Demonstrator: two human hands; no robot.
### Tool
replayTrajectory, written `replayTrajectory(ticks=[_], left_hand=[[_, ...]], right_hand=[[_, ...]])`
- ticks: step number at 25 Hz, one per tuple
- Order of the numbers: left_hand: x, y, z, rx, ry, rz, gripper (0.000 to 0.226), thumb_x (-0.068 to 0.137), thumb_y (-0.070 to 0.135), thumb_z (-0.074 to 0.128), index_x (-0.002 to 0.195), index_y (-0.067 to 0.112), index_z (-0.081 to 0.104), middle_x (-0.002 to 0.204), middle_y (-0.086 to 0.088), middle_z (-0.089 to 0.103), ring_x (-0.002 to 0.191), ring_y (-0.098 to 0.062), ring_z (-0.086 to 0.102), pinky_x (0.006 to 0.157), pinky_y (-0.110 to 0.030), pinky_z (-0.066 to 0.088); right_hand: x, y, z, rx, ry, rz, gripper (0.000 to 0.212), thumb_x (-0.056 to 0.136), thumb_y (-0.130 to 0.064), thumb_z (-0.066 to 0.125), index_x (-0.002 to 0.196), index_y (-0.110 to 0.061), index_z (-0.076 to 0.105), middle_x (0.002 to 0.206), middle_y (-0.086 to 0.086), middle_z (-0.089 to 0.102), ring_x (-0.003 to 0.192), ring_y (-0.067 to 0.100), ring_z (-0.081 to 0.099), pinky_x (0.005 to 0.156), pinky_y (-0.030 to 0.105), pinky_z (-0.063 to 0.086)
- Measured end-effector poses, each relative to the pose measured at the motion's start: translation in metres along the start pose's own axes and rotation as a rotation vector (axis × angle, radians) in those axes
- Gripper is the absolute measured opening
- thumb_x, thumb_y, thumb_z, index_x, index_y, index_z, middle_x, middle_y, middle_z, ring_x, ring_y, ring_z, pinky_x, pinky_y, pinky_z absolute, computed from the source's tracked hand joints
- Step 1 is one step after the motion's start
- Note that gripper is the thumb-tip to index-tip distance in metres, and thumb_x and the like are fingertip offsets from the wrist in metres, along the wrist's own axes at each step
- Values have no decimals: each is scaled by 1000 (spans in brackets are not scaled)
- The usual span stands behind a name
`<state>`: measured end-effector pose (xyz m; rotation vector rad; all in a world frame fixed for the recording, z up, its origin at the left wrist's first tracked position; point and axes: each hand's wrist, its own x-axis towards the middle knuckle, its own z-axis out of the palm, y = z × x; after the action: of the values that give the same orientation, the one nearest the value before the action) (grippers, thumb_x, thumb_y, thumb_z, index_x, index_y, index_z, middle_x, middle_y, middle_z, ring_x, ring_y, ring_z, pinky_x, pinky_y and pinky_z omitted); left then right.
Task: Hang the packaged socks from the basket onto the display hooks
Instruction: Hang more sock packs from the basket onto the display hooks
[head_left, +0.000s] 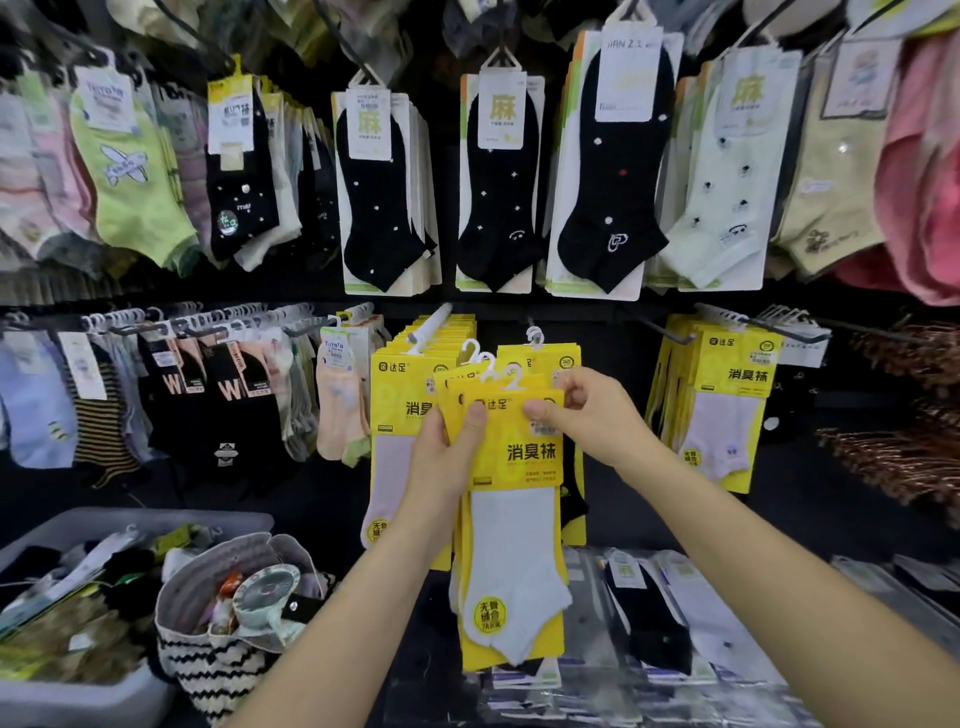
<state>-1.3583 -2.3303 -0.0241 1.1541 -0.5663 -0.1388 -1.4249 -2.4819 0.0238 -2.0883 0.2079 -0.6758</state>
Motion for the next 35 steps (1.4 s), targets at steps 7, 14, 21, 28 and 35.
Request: replayTrajectory(ticks=[7, 14, 21, 28, 35], left_hand=[[6, 2, -4, 35, 44, 36, 13, 92, 32, 54, 104, 30, 60, 102, 13, 71, 98, -10, 67, 72, -25, 56], [-8, 28, -43, 151, 68, 214, 49, 98, 21, 45, 89, 68, 56, 97, 24, 70, 92, -7, 69, 71, -29, 59], [-9, 24, -42, 158, 28, 264, 36, 98, 16, 44, 98, 50, 57, 91, 41, 64, 84, 14, 64, 65, -15, 55], [2, 11, -12, 87, 98, 135, 10, 93, 24, 55, 100, 24, 61, 97, 5, 73, 88, -13, 70, 66, -28, 58], [3, 1, 14, 70, 37, 85, 16, 89, 21, 61, 104, 26, 60, 102, 5, 71, 93, -11, 69, 73, -29, 57]], right_hand=[[10, 15, -6, 185, 77, -8, 6, 88, -17, 62, 92, -20, 59, 82, -5, 71, 75, 6, 67, 69, 20, 52], [46, 18, -16, 60, 241, 69, 7, 89, -23, 61, 92, -22, 55, 84, 0, 66, 83, 16, 65, 69, 30, 51], [64, 22, 2, -110, 212, 136, 26, 88, -30, 60, 110, -17, 56, 101, 5, 63, 92, 19, 60, 70, 30, 45], [21, 8, 0, -77, 304, -95, 32, 74, -51, 68, 88, -27, 53, 85, -8, 55, 75, 6, 53, 62, 19, 41], [7, 3, -5, -36, 152, -71, 14, 79, -36, 71, 85, -27, 62, 85, -4, 71, 80, 11, 67, 76, 34, 56]])
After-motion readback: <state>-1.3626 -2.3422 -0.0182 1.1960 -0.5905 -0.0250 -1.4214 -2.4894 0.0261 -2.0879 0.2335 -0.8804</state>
